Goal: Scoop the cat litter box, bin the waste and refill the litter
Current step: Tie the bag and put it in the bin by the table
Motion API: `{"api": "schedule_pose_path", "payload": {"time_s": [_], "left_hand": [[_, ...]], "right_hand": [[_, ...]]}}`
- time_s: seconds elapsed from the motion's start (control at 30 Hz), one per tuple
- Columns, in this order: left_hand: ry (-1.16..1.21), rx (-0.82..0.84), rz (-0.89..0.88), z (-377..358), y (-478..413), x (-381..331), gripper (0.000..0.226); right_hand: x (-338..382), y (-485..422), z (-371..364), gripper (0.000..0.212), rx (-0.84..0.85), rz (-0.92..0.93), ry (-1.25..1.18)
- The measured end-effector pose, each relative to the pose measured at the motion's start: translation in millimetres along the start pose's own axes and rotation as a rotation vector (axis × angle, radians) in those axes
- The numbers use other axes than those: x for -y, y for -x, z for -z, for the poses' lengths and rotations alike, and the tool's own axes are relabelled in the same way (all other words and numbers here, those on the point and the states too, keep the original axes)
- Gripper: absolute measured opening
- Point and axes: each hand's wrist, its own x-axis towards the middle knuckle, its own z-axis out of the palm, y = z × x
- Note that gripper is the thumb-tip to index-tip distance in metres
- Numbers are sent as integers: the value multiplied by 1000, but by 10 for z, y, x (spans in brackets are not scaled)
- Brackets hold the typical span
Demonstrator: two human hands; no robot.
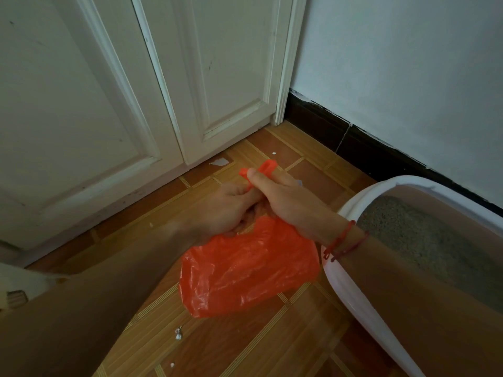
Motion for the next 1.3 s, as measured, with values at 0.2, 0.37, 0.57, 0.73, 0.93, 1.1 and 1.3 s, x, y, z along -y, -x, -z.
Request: {"api": "schedule_pose_path", "payload": {"time_s": [0.2, 0.37, 0.57, 0.73, 0.93, 1.1, 1.3], "left_hand": [[95, 172, 78, 69, -4, 71, 32], [168, 289, 115, 156, -22, 109, 32], [514, 311, 210, 255, -29, 177, 23], [725, 250, 198, 271, -34, 183, 24], [934, 196, 267, 284, -53, 172, 28], [833, 169, 265, 271, -98, 169, 39], [562, 38, 192, 189, -136, 172, 23]], "right_hand": [[-7, 7, 9, 45, -84, 58, -195], [-25, 20, 29, 31, -30, 53, -423], [-131, 36, 126, 29, 123, 132, -165], [-240, 4, 167, 23, 75, 394, 164], [-491, -120, 139, 24, -242, 629, 570], [-463, -129, 117, 23, -362, 756, 579], [-421, -154, 104, 21, -321, 705, 428]]}}
